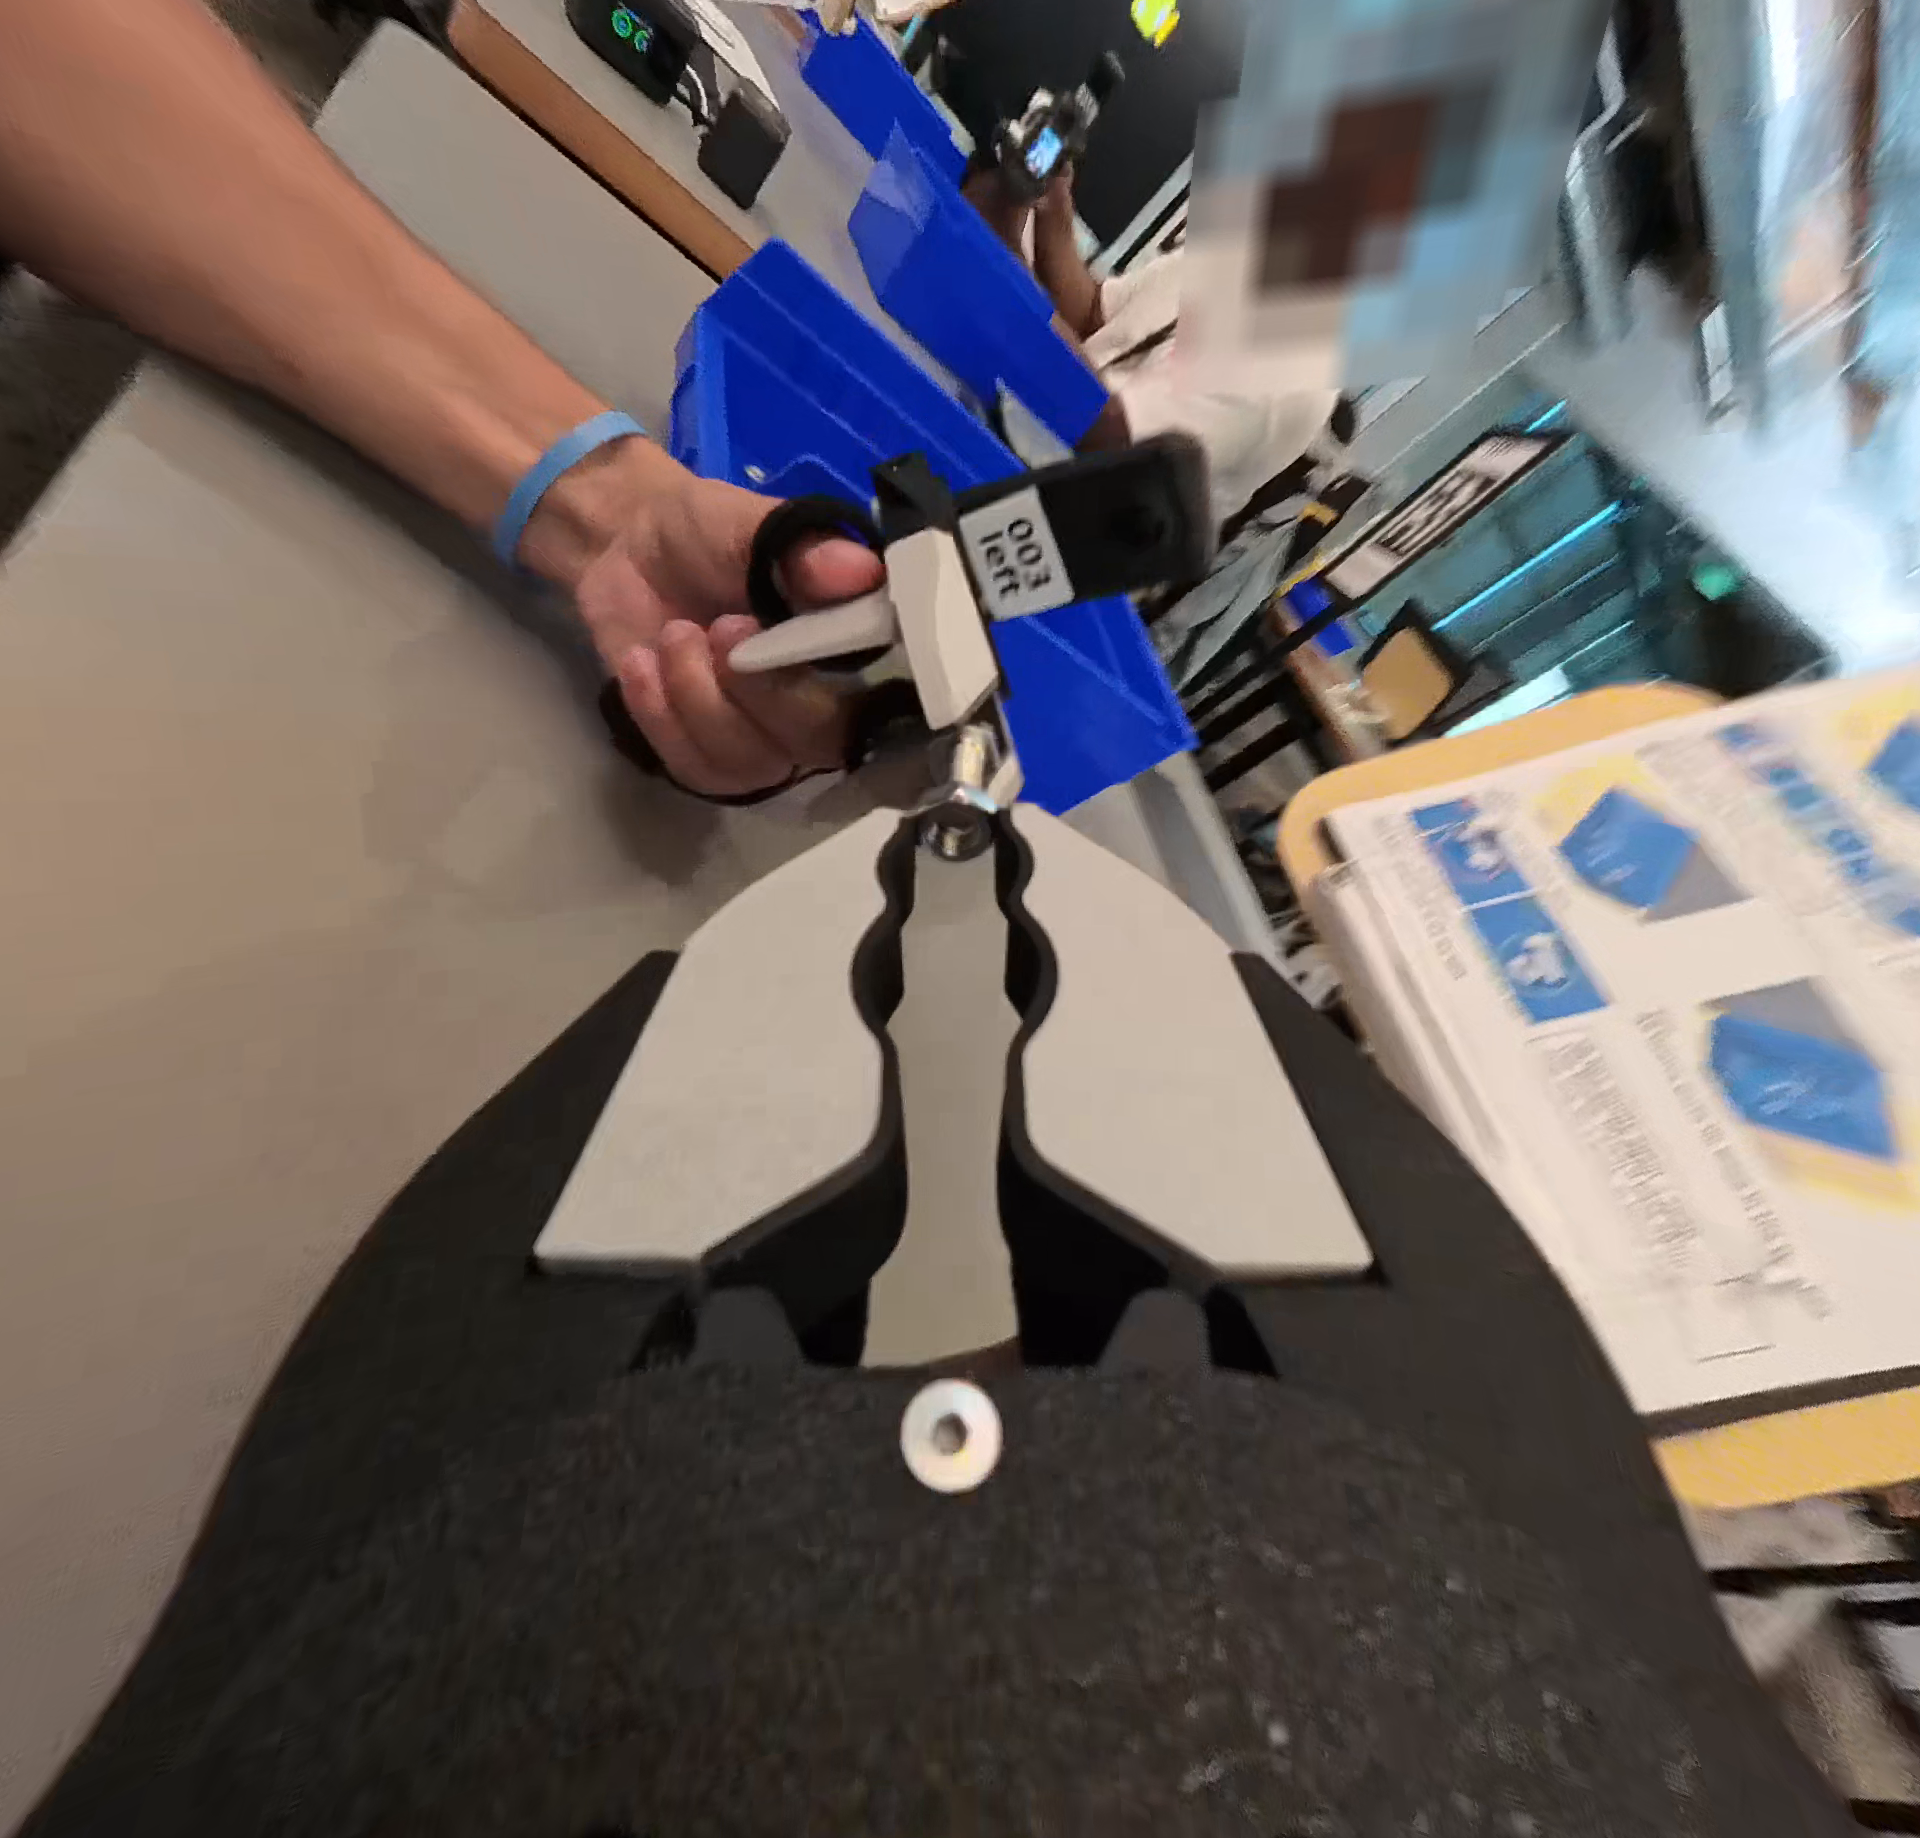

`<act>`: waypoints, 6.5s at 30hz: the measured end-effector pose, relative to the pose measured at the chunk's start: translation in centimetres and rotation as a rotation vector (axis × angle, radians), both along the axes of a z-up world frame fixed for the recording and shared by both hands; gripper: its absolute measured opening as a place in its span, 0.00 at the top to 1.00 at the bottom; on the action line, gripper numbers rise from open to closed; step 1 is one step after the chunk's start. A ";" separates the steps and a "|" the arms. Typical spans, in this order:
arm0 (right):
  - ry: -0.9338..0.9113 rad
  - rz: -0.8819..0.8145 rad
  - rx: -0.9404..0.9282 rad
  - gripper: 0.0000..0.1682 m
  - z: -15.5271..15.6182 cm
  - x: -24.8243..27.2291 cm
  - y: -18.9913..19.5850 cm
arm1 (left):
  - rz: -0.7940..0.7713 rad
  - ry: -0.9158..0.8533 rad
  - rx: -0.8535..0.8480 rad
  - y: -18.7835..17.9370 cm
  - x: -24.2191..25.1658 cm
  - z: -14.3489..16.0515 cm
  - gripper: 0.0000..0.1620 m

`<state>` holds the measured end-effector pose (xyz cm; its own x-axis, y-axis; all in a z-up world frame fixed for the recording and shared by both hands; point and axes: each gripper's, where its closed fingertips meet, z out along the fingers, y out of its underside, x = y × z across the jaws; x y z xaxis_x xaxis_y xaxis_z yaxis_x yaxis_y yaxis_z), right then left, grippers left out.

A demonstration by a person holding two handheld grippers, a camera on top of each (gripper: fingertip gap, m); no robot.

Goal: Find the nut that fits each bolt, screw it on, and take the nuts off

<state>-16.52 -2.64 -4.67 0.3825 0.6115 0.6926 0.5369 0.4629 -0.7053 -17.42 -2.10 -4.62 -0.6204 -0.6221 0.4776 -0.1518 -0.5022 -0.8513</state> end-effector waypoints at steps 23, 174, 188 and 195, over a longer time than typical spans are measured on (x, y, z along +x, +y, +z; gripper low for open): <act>0.362 0.006 -0.517 0.92 -0.8 -0.2 0.7 | 0.102 -0.004 0.088 0.7 0.1 -0.2 0.91; 0.226 -0.183 -0.029 0.72 -1.6 -0.2 2.3 | 0.210 -0.090 0.075 1.4 1.0 1.2 0.91; 0.278 -0.193 -0.082 0.71 -1.9 0.6 2.7 | 0.211 -0.086 0.077 1.5 1.0 1.1 0.91; 0.238 -0.171 -0.072 0.73 -2.1 -0.8 2.1 | 0.207 -0.089 0.081 1.4 0.9 1.1 0.91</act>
